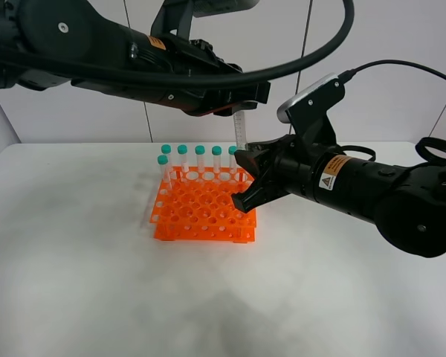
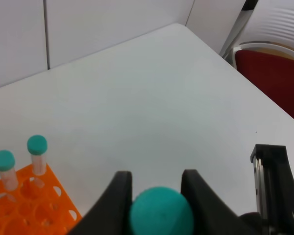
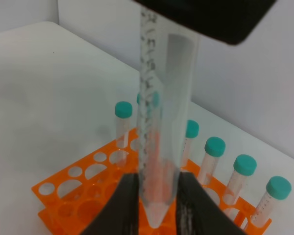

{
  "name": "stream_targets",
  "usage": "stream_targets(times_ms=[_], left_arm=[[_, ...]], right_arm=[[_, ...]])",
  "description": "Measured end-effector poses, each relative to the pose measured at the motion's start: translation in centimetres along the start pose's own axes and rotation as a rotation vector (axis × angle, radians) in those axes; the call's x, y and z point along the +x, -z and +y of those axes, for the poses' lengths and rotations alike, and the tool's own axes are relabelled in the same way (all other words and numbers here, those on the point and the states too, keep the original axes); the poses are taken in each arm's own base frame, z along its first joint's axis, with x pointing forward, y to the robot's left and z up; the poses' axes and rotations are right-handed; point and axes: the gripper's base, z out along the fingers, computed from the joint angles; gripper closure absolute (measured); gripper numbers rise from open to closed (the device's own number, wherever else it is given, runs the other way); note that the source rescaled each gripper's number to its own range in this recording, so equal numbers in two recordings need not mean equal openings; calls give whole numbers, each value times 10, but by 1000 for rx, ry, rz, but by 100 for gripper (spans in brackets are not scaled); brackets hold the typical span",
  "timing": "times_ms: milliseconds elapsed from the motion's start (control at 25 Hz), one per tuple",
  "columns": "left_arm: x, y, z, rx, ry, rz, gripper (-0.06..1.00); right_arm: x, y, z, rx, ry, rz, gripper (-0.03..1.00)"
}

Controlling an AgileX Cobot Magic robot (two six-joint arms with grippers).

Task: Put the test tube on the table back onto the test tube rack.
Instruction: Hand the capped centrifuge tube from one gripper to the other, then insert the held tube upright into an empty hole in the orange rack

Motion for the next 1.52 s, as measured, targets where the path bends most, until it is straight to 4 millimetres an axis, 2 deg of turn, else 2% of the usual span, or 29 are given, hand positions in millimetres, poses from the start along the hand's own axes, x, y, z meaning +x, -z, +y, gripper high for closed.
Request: stream_targets(times_ms=[1000,1040,1120,1200,1280,1400,1520], left_arm=[[-6,0,2,-16,15,-71,94],[-6,0,2,-17,15,-73,94],[-8,0,2,-19,26,-94,94],[-9,0,2,-20,32,-105,94],[-9,0,2,-21,34,-109,94],[-10,0,2,-20,38,-110,94],[-10,0,2,-20,38,-110,94]], right_arm=[[-4,1,0,4,-7,-36,96],[-4,1,0,3,-6,-36,94],[-3,1,0,-3,6,-28,83],[-2,0,1,-8,17,-15,62],[-2,0,1,-10,20,-13,47],[-1,0,1,-11,21,-9,39],[0,0,1,-12,21,6,38]])
